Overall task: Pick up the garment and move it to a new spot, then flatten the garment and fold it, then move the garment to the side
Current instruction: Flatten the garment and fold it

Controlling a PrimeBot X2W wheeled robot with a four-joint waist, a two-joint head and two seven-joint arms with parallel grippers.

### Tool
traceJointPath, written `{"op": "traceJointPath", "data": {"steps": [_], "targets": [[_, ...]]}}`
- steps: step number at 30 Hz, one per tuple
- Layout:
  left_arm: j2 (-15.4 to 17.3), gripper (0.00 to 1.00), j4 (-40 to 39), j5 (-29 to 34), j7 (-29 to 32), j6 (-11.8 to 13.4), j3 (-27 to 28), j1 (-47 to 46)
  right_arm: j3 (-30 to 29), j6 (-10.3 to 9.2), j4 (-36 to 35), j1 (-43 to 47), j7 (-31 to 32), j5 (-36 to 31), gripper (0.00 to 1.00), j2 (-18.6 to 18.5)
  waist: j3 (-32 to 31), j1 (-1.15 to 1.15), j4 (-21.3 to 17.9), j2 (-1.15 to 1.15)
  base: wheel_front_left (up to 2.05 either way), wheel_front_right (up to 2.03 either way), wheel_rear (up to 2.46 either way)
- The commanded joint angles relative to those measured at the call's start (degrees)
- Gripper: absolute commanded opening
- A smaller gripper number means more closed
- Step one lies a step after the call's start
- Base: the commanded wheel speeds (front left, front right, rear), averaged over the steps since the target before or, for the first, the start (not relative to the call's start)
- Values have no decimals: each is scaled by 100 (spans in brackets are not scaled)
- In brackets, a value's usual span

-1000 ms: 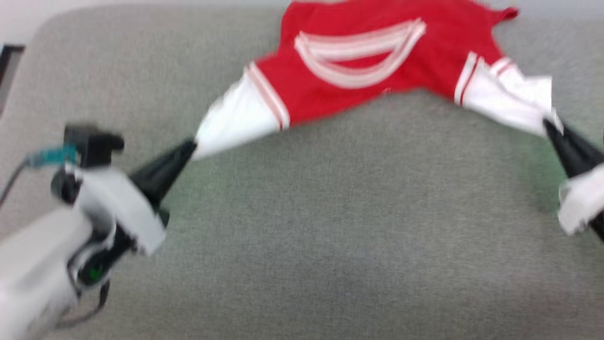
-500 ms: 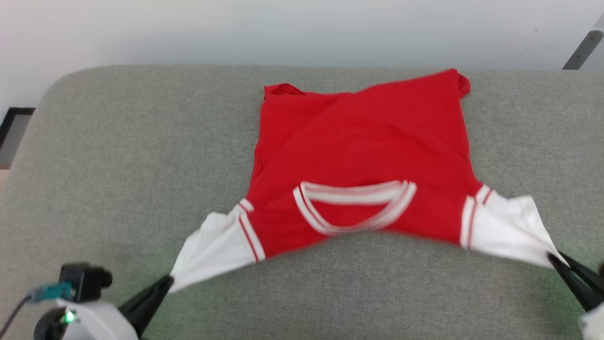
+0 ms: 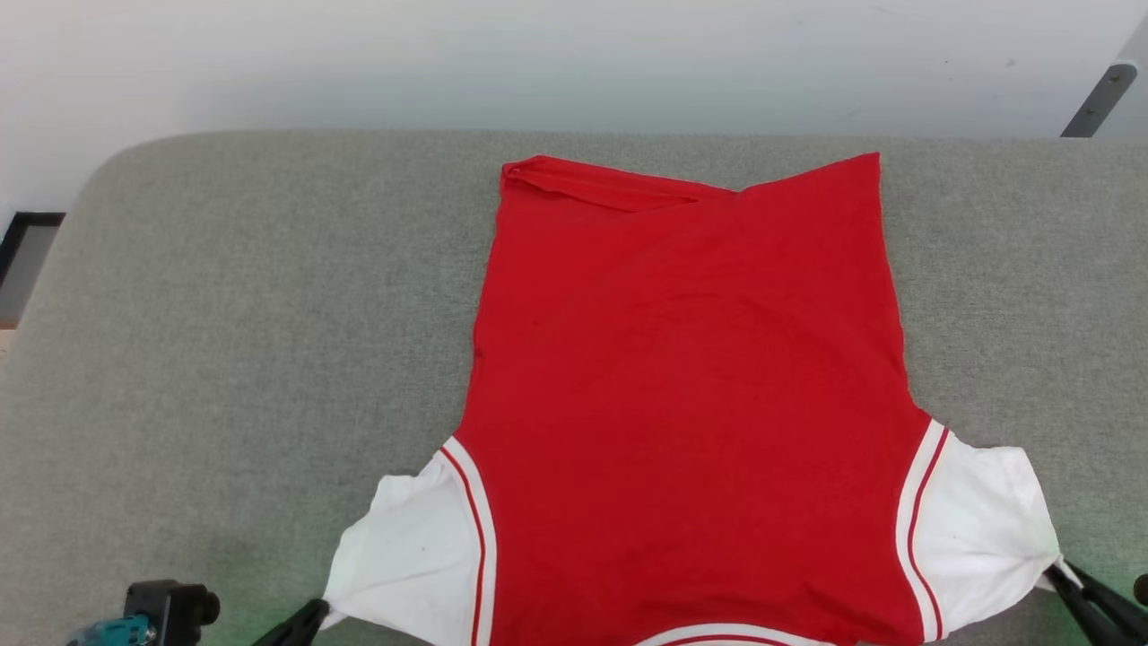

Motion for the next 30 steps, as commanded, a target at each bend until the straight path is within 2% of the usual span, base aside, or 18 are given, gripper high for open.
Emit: {"op": "traceJointPath", "data": {"steps": [1, 11, 12, 13, 14, 15, 16, 17, 18, 19, 25, 30], "targets": [[-52, 0, 43, 77, 5, -47, 52, 59, 14, -6, -61, 112, 65, 107, 0, 64, -8, 0, 5, 0, 0, 0, 0], [-258, 0, 125, 187, 5, -77, 149, 143, 212, -6, -237, 169, 818, 676, 0, -31, 5, 0, 22, 0, 0, 0, 0], [-280, 0, 119, 193, 5, -90, 153, 137, 230, -6, -223, 149, 926, 749, 7, -26, 12, 0, 26, 0, 0, 0, 0], [-298, 0, 115, 200, 5, -94, 162, 126, 285, -6, -254, 128, 1016, 813, 20, -16, 18, 0, 31, 0, 0, 0, 0], [-304, 0, 118, 219, 4, -92, 165, 114, 332, -1, -300, 94, 1095, 901, 26, -9, 24, 0, 34, 0, 0, 0, 0], [-318, 0, 125, 228, 4, -88, 163, 102, 377, -1, -326, 64, 1195, 995, 27, -21, 29, 0, 37, 0, 0, 0, 0], [-344, 0, 119, 224, 4, -99, 172, 90, 415, -1, -349, 56, 1300, 1066, 33, -39, 34, 0, 40, 0, 0, 0, 0], [-362, 0, 114, 228, 4, -104, 175, 85, 465, 0, -400, 37, 1402, 1129, 47, -56, 39, 0, 41, 0, 0, 0, 0], [-371, 0, 111, 241, 4, -102, 178, 85, 475, 0, -430, 11, 1497, 1219, 87, -75, 43, 0, 41, 0, 0, 0, 0], [-380, 0, 108, 253, 4, -96, 181, 85, 476, 0, -437, -8, 1631, 1310, 100, -111, 46, 0, 43, 0, 0, 0, 0], [-476, 0, 75, 276, 4, -91, 204, 115, 397, -11, -819, -84, 2219, 1813, 100, -439, 80, 0, 65, 0, 0, 0, 0], [-557, 0, 34, 338, 4, -102, 242, 87, -47, -6, -1473, -173, 2613, 2302, 100, -703, 161, 0, 91, 0, 0, 0, 0]]}}
